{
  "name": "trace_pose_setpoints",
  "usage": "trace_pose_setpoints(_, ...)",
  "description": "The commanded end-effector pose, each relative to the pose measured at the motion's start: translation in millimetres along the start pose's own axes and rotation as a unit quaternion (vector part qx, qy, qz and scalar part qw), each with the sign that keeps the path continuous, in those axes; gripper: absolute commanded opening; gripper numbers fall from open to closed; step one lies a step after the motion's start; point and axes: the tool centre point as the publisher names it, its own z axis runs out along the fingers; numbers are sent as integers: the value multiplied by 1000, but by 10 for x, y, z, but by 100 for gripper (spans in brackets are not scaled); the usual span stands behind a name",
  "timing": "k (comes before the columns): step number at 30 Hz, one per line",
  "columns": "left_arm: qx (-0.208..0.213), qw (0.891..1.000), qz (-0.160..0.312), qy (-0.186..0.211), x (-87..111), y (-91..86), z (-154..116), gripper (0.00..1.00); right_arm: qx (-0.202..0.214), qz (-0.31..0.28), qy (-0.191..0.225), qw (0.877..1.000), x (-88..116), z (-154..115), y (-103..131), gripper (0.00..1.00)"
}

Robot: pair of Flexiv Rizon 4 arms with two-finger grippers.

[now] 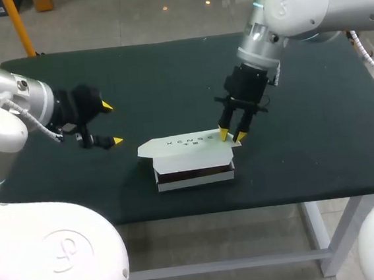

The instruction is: Assemble the packaging by folding the flat box into shape, placing the metal phone stand inside, and closing the box properly

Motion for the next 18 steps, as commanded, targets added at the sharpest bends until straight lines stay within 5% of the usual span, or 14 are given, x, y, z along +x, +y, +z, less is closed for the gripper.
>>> trace_pose_setpoints(1, -7, 997, -1, 75, -35, -15, -17, 100, -3, 0, -1, 1000, 7, 13, -12, 37)
trace_pose_setpoints(4, -9, 992, -80, 98, -66, -85, 41, 100, -4, 1, -1, 1000, 8, 15, -14, 37)
trace_pose_setpoints(8, -51, 965, -246, 70, -70, -141, 103, 100, -4, 2, -2, 1000, 6, 22, -19, 36)
trace_pose_setpoints(10, -120, 938, -324, -34, -56, -168, 161, 100, -5, 3, -2, 1000, 1, 21, -22, 36)
trace_pose_setpoints(11, -183, 913, -347, -111, -15, -197, 219, 100, -6, 3, -2, 1000, -1, 18, -24, 36)
trace_pose_setpoints(18, -183, 913, -347, -111, -15, -197, 219, 100, -8, 3, 0, 1000, -7, 15, -26, 35)
